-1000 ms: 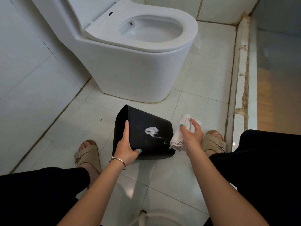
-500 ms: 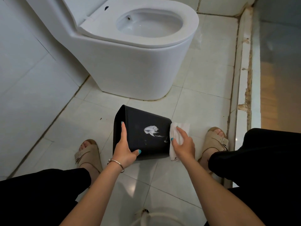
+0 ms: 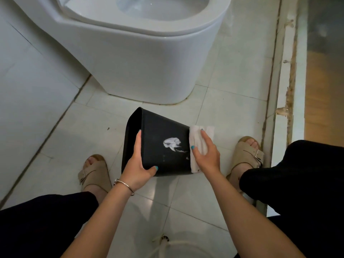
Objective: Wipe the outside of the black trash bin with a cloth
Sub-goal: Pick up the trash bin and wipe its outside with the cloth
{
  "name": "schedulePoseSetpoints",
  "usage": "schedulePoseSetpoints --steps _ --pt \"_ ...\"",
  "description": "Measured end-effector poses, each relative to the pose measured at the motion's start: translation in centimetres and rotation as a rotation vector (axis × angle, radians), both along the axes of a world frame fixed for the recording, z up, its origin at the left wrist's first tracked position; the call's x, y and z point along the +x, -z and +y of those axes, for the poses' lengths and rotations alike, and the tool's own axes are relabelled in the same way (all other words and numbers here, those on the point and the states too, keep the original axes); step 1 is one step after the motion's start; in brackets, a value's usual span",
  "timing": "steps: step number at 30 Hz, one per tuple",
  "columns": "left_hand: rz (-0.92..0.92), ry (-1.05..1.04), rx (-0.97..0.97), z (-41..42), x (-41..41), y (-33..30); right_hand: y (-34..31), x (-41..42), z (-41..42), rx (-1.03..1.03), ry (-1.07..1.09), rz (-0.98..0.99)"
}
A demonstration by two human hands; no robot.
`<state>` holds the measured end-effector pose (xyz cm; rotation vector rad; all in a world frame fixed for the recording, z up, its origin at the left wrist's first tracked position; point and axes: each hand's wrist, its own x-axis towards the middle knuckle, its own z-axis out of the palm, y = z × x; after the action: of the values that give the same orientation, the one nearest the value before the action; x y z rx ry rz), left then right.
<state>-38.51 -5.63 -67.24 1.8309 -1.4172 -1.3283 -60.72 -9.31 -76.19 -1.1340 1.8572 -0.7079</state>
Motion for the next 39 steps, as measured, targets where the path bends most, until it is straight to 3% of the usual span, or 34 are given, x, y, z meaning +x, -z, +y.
schedulePoseSetpoints --steps 5,19,32,39 --pt "-0.013 0.022 -0.024 -0.1 -0.6 -0.3 0.1 0.0 -0.7 0.066 0.026 -0.039" --pt "-0.048 0.076 -0.034 -1.0 -1.5 -1.3 -2.0 3.5 0.5 -0.060 0.003 -0.042" --pt "-0.115 0.072 -0.045 -0.9 -1.1 -1.3 -5.4 7.2 0.7 -0.206 -0.207 -0.084" --pt "-0.075 0.046 -0.030 -0.6 -0.8 -1.2 -4.5 6.6 0.1 -0.202 -0.279 0.041"
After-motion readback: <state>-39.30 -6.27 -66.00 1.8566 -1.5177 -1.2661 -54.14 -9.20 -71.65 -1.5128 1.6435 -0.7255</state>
